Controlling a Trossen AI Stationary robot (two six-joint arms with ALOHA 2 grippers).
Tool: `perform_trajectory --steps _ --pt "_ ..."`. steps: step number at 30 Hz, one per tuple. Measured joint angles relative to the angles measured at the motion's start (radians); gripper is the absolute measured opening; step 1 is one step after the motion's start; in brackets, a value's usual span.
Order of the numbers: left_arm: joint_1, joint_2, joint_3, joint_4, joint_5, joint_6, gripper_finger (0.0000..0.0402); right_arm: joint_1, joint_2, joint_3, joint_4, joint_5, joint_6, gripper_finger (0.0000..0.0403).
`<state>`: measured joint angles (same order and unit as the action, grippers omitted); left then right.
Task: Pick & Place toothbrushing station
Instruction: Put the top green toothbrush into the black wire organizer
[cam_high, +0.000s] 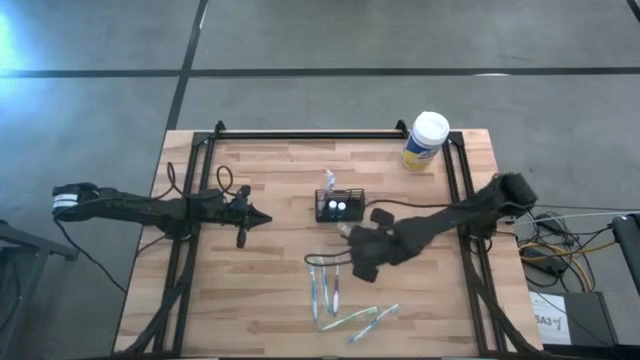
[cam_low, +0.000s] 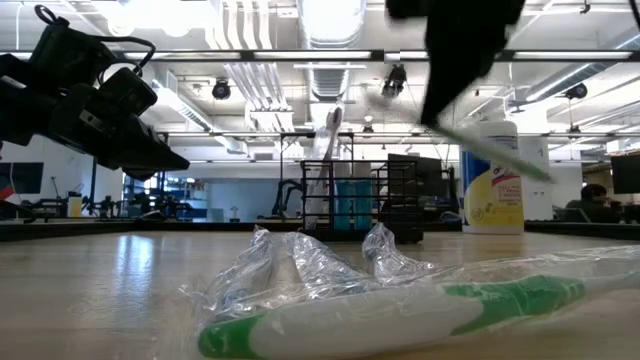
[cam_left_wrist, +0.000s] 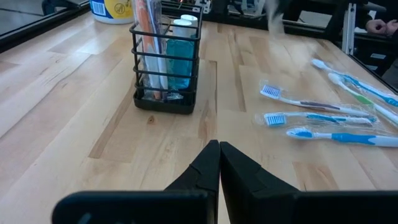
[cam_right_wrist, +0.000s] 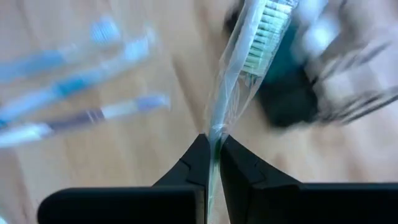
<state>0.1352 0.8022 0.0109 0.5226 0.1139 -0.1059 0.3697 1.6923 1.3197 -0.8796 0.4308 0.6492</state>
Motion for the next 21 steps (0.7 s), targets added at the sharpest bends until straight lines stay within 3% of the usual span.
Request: perform_trajectory --steps 5,10,13,15,18,21 --pt "0.000 0.000 0.000 0.000 -0.001 0.000 0.0016 0.071 -0.159 -0.022 0.071 0.216 -0.096 0.0015" --pt "0.000 0.000 0.000 0.001 -0.002 0.000 0.0016 0.096 -0.316 -0.099 0.183 0.308 -0.271 0.0015" --pt "0.000 0.000 0.000 0.000 -0.002 0.001 0.0016 0.092 -0.434 -0.204 0.321 0.307 -0.390 0.0016" --pt "0.000 0.000 0.000 0.000 -0.002 0.004 0.0016 0.090 -0.528 -0.315 0.536 0.295 -0.529 0.0017" --pt "0.000 0.000 0.000 0.000 -0.002 0.014 0.0016 0.061 -0.674 -0.500 0.891 0.153 -0.684 0.0018" --pt "0.000 0.000 0.000 0.001 -0.002 0.027 0.0016 0.000 -0.792 -0.661 1.086 0.022 -0.699 0.0018"
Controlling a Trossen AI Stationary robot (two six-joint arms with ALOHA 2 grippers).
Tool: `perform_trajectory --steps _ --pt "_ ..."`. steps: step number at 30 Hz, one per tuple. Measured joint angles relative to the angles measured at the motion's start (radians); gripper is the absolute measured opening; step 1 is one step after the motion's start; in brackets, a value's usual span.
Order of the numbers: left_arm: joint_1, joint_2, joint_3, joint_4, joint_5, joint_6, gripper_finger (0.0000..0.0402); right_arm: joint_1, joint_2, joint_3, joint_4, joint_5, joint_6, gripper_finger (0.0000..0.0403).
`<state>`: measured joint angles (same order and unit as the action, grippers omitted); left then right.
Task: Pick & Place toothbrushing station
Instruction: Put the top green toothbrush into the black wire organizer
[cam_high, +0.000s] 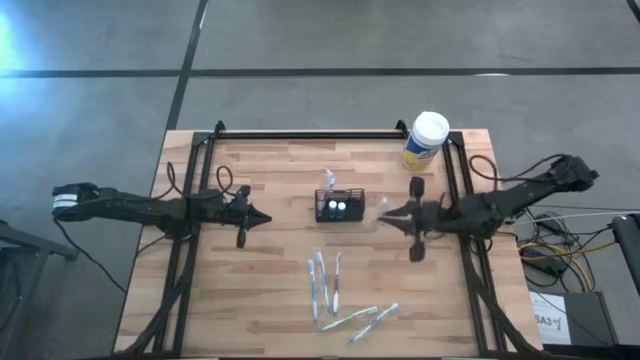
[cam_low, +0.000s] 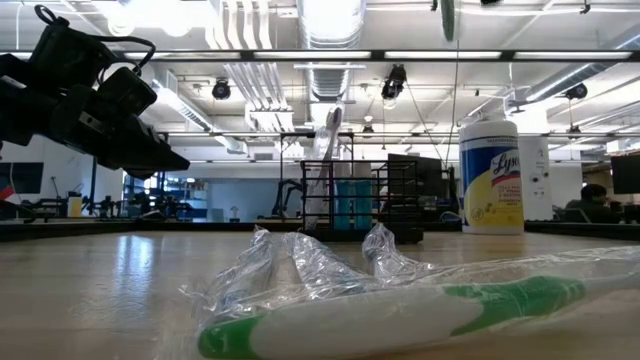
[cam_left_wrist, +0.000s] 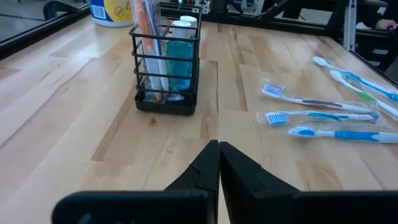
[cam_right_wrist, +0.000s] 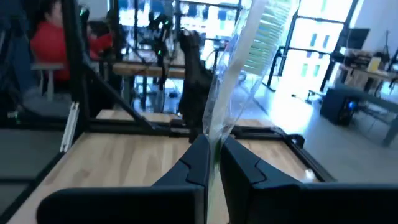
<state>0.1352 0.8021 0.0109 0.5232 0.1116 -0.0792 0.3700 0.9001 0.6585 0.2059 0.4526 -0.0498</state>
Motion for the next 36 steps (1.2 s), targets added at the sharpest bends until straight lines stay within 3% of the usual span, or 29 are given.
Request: perform_trajectory --steps 6,13,27,31,36 --pt "0.000 0.000 0.000 -0.001 0.000 -0.001 0.0016 -0.112 -0.137 -0.251 0.195 -0.150 0.070 0.0018" --pt "0.000 0.000 0.000 0.000 0.000 0.010 0.0016 -0.156 -0.227 -0.412 0.302 -0.170 0.072 0.0019" --pt "0.000 0.000 0.000 0.009 -0.001 0.067 0.0016 -0.176 -0.429 -0.569 0.301 -0.163 0.018 0.0019" --pt "0.000 0.000 0.000 0.035 -0.008 0.080 0.0016 -0.195 -0.428 -0.581 0.368 -0.165 0.051 0.0019" --pt "0.000 0.000 0.000 0.050 -0.007 0.078 0.0016 -0.255 -0.330 -0.510 0.412 -0.166 0.030 0.0019"
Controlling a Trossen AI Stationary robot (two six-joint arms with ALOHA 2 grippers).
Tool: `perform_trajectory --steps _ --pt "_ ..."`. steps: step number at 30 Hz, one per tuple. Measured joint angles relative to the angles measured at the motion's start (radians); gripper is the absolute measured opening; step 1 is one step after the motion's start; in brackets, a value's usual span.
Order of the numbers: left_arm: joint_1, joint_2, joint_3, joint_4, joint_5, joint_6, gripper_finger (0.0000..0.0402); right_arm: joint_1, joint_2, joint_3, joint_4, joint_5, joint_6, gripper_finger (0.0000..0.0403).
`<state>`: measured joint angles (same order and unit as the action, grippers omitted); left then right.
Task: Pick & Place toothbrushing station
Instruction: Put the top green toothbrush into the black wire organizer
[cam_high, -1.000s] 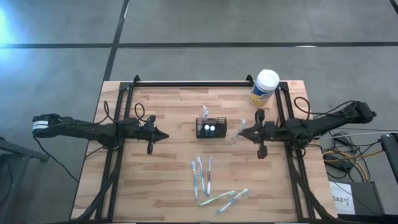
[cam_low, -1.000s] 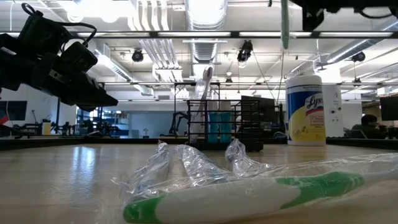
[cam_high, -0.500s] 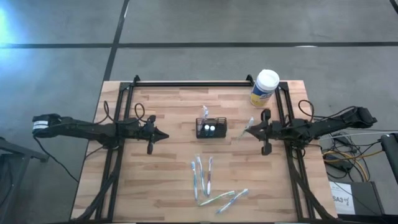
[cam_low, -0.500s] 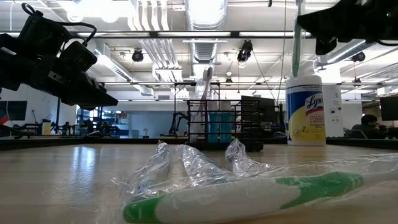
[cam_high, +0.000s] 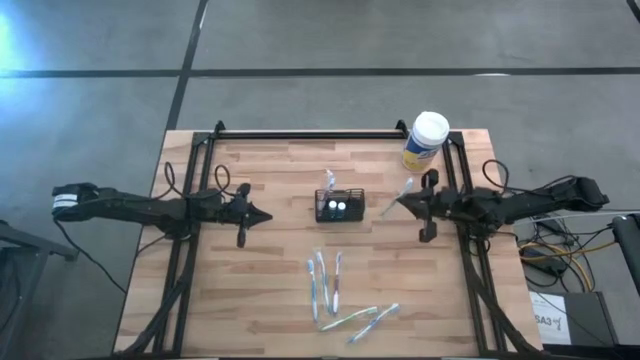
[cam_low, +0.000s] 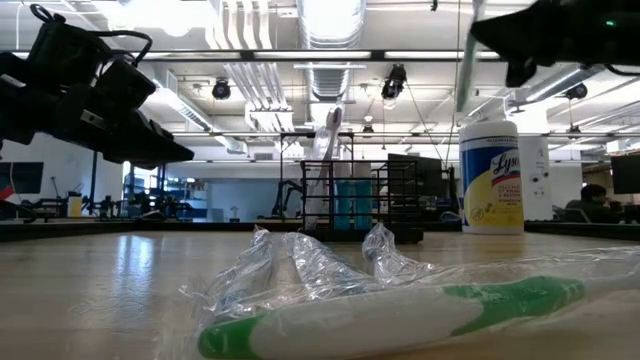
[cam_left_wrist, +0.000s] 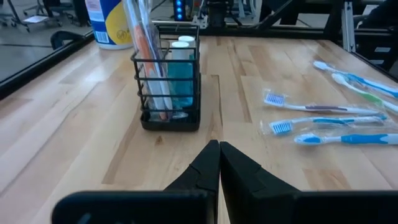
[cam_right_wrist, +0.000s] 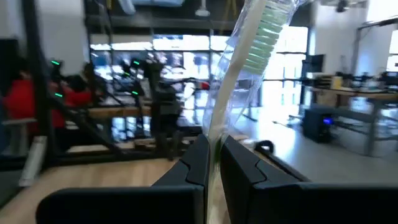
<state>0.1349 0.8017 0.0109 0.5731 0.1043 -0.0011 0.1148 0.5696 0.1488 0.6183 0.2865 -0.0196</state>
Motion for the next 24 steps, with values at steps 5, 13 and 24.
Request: perform_trajectory --steps 5,13,24 --pt "0.000 0.000 0.000 0.008 0.000 -0.027 0.0016 -0.083 0.195 0.126 0.000 -0.035 -0.043 0.0018" --pt "0.000 0.000 0.000 0.018 0.002 -0.028 0.0016 -0.192 0.468 0.270 0.036 -0.037 -0.104 0.0018" --pt "0.000 0.000 0.000 0.009 0.003 -0.030 0.0016 -0.259 0.676 0.241 0.213 -0.026 -0.077 0.0018"
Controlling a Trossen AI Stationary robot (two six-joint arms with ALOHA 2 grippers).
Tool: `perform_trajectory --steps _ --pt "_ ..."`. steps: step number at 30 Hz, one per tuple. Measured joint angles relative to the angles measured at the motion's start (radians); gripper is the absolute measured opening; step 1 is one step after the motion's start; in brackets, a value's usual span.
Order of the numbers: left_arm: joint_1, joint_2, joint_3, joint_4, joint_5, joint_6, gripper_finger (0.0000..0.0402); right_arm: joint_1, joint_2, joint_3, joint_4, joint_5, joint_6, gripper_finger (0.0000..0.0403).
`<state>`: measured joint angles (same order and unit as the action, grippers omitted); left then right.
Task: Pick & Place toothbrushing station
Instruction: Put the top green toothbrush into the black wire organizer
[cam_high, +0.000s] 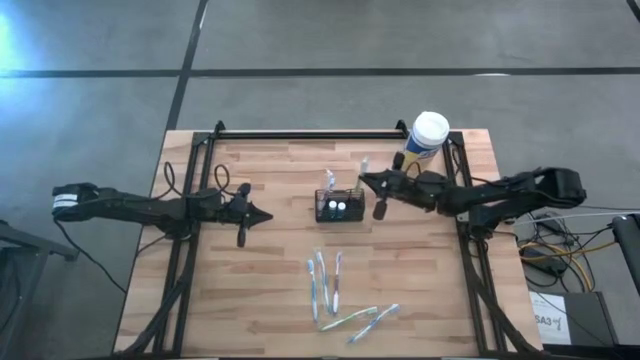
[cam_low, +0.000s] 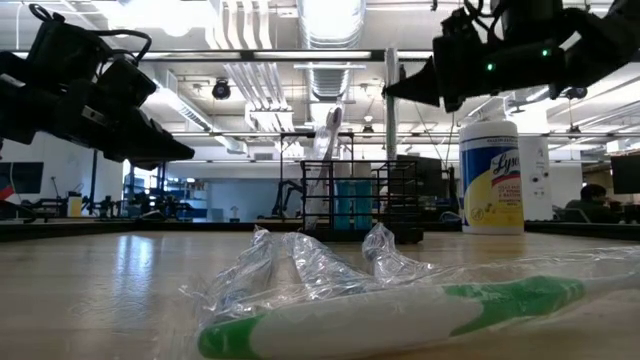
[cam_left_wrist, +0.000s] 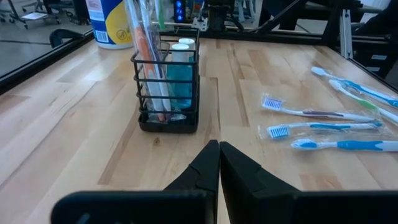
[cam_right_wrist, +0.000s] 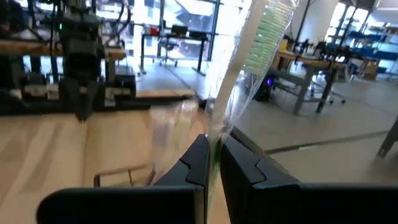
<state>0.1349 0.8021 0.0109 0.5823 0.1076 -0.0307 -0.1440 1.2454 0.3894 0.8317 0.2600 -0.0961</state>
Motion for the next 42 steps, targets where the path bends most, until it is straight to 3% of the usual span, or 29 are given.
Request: perform_trajectory --steps 13,31,42 --pt "0.000 0.002 -0.002 -0.002 0.000 -0.004 0.0016 0.000 0.175 -0.107 0.268 0.060 0.052 0.0018" --pt "0.000 0.002 -0.004 0.000 0.000 -0.004 0.0016 0.009 0.393 -0.044 0.299 0.047 0.097 0.0020" --pt "0.000 0.002 -0.005 -0.001 0.000 -0.022 0.0016 0.034 0.386 -0.033 0.270 0.023 0.149 0.0106"
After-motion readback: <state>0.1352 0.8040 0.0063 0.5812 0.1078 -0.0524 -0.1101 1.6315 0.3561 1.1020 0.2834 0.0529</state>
